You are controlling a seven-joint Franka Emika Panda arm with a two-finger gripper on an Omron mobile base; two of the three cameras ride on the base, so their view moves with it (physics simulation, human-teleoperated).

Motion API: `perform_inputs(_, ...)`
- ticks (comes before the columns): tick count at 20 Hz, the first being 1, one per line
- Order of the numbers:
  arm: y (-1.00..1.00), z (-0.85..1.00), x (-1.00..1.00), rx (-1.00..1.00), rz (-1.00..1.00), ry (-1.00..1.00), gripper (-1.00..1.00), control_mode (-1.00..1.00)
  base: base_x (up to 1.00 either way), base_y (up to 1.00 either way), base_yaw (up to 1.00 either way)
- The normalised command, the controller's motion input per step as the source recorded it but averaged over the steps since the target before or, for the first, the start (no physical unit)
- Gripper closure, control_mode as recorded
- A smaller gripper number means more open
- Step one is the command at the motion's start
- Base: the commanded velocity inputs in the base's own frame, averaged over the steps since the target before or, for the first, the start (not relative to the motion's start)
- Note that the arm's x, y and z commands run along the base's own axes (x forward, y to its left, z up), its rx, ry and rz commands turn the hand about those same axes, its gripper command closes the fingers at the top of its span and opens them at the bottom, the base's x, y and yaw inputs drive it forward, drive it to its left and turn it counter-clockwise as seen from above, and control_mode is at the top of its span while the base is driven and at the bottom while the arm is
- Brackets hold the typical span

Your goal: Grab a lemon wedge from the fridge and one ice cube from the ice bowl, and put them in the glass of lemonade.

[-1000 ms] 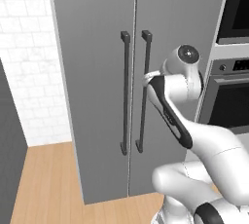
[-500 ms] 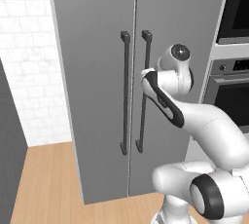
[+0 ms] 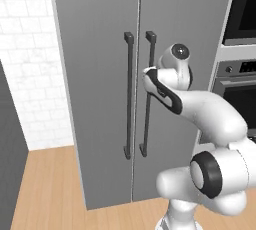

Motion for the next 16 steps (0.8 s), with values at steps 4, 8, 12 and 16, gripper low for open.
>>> perform_inputs(4,0.01,-0.17,0.5,0.0,0.0,-0.05,-1.0,-1.0,0.0,0.0,0.0)
perform_inputs(8,0.0,-0.14,0.56,0.0,0.0,-0.08,-1.0,-1.0,0.0,0.0,0.0)
perform_inputs(12,0.0,-0.16,0.52,0.0,0.0,-0.11,-1.0,-1.0,0.0,0.0,0.0)
perform_inputs(16,0.0,-0.11,0.61,0.0,0.0,-0.05,-1.0,-1.0,0.0,0.0,0.0)
